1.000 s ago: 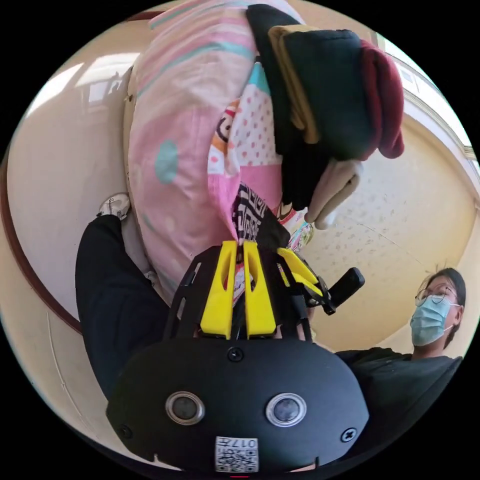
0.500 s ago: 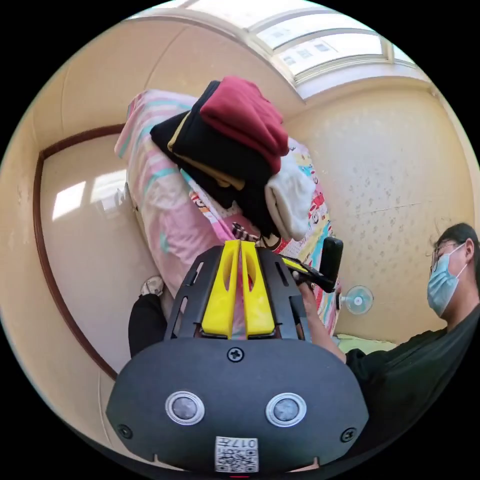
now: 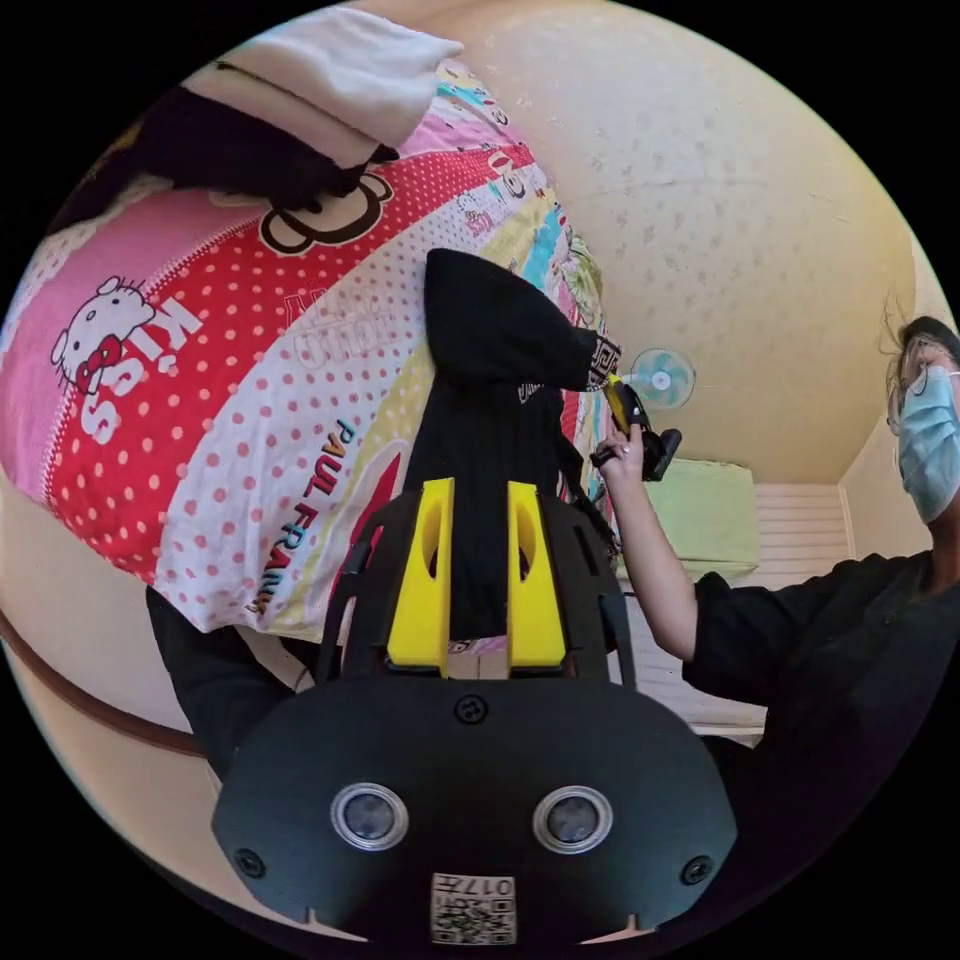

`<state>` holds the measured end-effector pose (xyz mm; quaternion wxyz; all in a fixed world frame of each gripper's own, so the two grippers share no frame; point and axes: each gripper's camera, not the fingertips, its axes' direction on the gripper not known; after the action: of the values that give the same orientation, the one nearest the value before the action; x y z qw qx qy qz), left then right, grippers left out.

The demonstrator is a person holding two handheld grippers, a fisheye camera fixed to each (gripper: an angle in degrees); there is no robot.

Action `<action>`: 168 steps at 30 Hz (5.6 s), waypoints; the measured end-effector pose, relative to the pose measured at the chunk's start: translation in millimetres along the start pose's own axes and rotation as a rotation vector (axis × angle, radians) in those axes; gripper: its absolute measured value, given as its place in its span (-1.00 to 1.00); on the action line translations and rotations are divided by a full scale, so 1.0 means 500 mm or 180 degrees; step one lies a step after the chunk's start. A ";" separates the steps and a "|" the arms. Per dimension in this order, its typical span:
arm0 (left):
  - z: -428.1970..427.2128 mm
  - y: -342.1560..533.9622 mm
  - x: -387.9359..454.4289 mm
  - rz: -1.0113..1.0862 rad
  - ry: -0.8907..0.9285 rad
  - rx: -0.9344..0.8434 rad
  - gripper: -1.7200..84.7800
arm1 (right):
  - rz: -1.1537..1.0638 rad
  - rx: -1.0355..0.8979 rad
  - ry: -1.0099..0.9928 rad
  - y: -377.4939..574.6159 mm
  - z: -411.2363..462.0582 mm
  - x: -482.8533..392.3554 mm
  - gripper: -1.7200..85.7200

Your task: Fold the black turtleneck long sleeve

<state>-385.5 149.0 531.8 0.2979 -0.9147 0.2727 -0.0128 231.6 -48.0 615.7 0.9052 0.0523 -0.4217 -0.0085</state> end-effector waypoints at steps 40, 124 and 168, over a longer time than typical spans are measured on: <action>0.124 -0.058 -0.078 0.0186 -0.0345 -0.1333 -0.81 | 0.2807 0.0294 0.0129 0.160 -0.893 0.049 -0.86; -0.068 -0.358 -0.197 0.0461 0.0369 -0.0797 -0.68 | -0.0297 -0.1043 0.1224 0.241 -0.190 -0.574 -0.79; 0.271 -0.467 -0.034 0.1385 -0.0278 -0.1213 -0.72 | -0.1415 -0.2588 0.1267 0.077 -0.158 -0.239 -0.74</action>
<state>-260.1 388.1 551.6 0.1280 -0.8739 0.4468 0.1423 213.8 4.2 478.2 0.8915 -0.2153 -0.1821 -0.3545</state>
